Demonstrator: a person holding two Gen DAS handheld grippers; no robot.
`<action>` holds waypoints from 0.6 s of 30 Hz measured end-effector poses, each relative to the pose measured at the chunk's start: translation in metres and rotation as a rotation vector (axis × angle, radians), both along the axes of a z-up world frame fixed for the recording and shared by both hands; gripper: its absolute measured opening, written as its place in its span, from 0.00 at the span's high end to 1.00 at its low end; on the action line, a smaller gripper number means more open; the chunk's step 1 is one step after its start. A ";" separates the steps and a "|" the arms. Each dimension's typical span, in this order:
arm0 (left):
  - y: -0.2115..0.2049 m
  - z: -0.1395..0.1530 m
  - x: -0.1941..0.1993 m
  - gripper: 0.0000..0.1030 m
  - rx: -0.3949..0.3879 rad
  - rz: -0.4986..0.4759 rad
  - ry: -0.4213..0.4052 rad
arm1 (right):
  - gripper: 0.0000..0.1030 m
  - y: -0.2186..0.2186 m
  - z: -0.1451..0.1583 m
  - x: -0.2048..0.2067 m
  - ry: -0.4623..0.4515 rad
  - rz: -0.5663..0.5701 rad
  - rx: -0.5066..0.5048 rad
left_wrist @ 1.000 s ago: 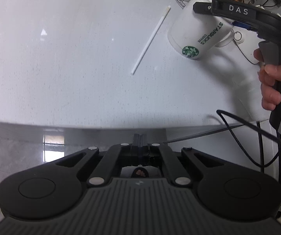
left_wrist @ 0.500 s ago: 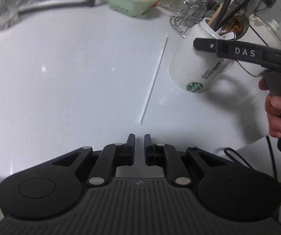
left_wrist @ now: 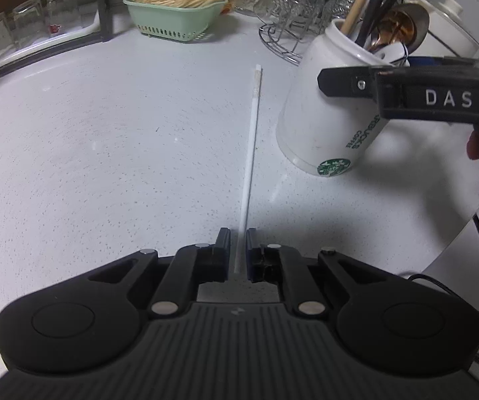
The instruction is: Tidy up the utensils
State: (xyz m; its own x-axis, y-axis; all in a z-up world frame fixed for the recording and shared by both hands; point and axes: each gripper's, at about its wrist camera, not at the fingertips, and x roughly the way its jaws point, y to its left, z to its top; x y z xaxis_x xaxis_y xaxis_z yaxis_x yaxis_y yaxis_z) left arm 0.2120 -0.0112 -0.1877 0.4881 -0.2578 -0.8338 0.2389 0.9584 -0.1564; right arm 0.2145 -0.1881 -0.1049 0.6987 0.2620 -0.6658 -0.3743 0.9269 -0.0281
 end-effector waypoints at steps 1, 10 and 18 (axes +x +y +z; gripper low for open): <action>-0.001 -0.001 0.001 0.90 0.005 -0.008 0.002 | 0.15 0.000 0.000 0.000 -0.001 -0.002 0.000; -0.007 0.000 0.004 0.95 0.052 -0.028 0.014 | 0.14 0.002 0.000 -0.001 -0.002 -0.022 -0.004; -0.004 0.002 -0.006 0.97 0.028 0.005 0.055 | 0.14 0.003 0.000 -0.001 -0.003 -0.017 -0.011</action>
